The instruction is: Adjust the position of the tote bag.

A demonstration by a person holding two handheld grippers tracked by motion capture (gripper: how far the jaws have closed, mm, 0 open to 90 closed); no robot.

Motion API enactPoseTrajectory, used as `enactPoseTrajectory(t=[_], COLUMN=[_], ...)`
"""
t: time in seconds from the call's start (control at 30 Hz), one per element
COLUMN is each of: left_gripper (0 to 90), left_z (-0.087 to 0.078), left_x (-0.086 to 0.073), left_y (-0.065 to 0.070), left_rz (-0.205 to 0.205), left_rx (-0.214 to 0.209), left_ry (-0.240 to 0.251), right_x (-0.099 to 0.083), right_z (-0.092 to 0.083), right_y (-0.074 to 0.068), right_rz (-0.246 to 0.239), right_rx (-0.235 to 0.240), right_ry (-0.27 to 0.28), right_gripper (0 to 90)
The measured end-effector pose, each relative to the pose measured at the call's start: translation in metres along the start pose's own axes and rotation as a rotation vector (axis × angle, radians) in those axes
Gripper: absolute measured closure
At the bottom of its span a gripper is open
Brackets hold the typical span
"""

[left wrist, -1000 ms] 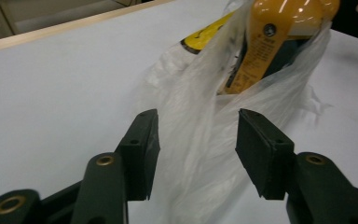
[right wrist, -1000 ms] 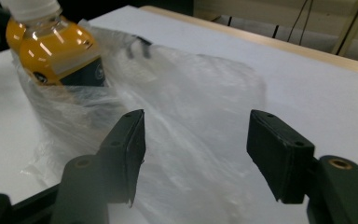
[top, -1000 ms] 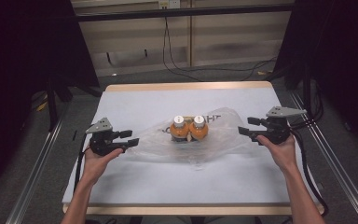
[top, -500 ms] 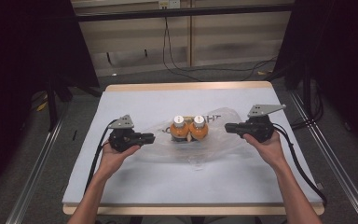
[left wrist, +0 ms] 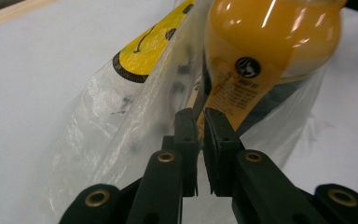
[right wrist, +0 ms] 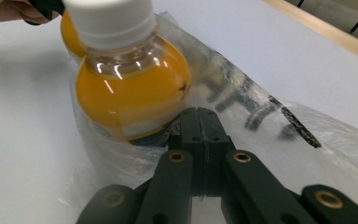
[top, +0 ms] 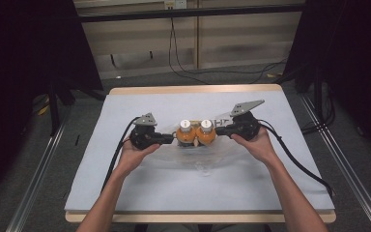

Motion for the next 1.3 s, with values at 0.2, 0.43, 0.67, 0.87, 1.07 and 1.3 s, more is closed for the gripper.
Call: enactPoseTrajectory(t=[0.2,0.43,0.67,0.87,1.07,1.3], left_gripper=[84.8,87.6,87.5,88.2,88.2,88.9], left_z=[0.013,0.026,0.032,0.033,0.038,0.034], left_x=[0.001,-0.005,-0.015,-0.026,-0.036,-0.042], left_y=[0.002,0.004,0.003,0.002,0.007,0.002], left_rz=[0.026,0.053,0.079,0.104,0.129,0.163], left_rx=[-0.012,0.001,0.006,0.014,0.025,0.04], left_ry=[-0.046,-0.104,-0.156,-0.211,-0.238,-0.265], right_x=[-0.012,-0.023,-0.04,-0.046,-0.055,-0.061], right_z=[0.022,0.042,0.058,0.058,0.055,0.047], right_y=[0.006,0.007,0.013,0.016,0.017,0.013], right_rz=[-0.025,-0.037,-0.038,-0.029,-0.014,-0.074], right_rx=[0.001,0.003,-0.016,-0.03,-0.038,-0.073], right_ry=[-0.127,-0.202,-0.29,-0.299,-0.31,-0.35], right_gripper=[90.0,90.0,90.0,90.0,90.0,90.0])
Point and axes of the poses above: each handheld gripper's, and its own axes: z roughly forward along the jaws, x roughly out of its top, y roughly to its right, the point moved 7 cm from there along z, roughly forward along the jaws, and after that the axes turned 5 degrees about x, right-handed, at the moved point
